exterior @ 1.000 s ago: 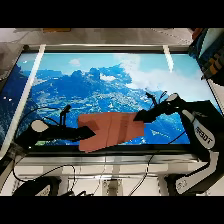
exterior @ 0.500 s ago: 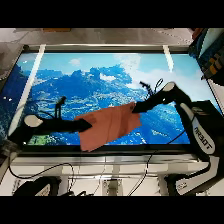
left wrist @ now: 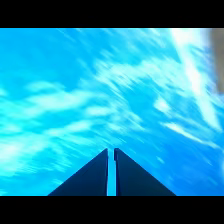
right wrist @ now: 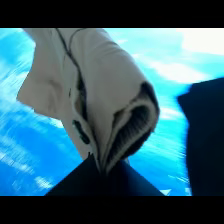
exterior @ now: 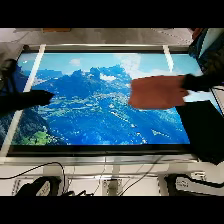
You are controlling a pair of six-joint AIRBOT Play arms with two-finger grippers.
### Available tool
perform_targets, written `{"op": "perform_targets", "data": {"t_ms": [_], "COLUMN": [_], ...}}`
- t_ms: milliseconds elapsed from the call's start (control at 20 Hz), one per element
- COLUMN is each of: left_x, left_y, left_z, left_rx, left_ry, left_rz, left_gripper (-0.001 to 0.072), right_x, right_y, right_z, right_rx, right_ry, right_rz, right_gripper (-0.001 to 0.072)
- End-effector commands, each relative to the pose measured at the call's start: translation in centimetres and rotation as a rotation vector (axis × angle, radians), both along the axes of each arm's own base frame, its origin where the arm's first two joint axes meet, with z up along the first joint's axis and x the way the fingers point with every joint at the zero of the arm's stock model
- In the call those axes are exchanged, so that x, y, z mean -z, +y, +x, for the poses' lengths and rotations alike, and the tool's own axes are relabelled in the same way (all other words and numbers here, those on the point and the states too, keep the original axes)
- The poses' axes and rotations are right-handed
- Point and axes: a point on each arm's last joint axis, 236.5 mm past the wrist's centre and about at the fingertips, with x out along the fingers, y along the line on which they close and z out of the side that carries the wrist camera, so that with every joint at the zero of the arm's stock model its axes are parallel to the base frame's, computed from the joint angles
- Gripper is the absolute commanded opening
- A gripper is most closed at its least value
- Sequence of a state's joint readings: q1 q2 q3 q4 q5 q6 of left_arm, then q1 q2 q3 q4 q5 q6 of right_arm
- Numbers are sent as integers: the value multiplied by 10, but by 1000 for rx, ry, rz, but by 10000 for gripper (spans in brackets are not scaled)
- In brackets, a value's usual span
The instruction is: Fold the clothes and pants, and hang the long-sleeved shirts on hangers.
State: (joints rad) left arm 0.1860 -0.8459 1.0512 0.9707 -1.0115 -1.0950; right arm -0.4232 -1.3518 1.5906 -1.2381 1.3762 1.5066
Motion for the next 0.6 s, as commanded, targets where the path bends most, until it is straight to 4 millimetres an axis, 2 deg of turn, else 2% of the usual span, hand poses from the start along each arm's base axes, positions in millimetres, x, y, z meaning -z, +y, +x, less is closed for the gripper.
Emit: {"op": "perform_targets", "data": {"t_ms": [0, 100, 150, 200, 250, 550], "left_x": [-32, -36, -36, -35, -35, -35], "left_y": [28, 27, 27, 27, 27, 27], "left_z": [-8, -11, -11, -10, -10, -10], "left_rx": [-71, -71, -70, -70, -70, -70], "left_ry": [-87, -98, -98, -97, -97, -96], "left_rz": [72, 73, 73, 73, 72, 73], "left_gripper": [52, 52, 52, 52, 52, 52], "right_x": [-21, -11, -5, -2, 0, 0], "right_y": [-99, -129, -137, -137, -133, -143], "right_z": [-81, -144, -178, -203, -219, -233], "right_rx": [368, 539, 650, 727, 749, 781], "right_ry": [84, 245, 346, 425, 478, 502], "right_rz": [-57, -44, -17, 16, 47, 21], "right_gripper": [19, 19, 19, 19, 19, 19]}}
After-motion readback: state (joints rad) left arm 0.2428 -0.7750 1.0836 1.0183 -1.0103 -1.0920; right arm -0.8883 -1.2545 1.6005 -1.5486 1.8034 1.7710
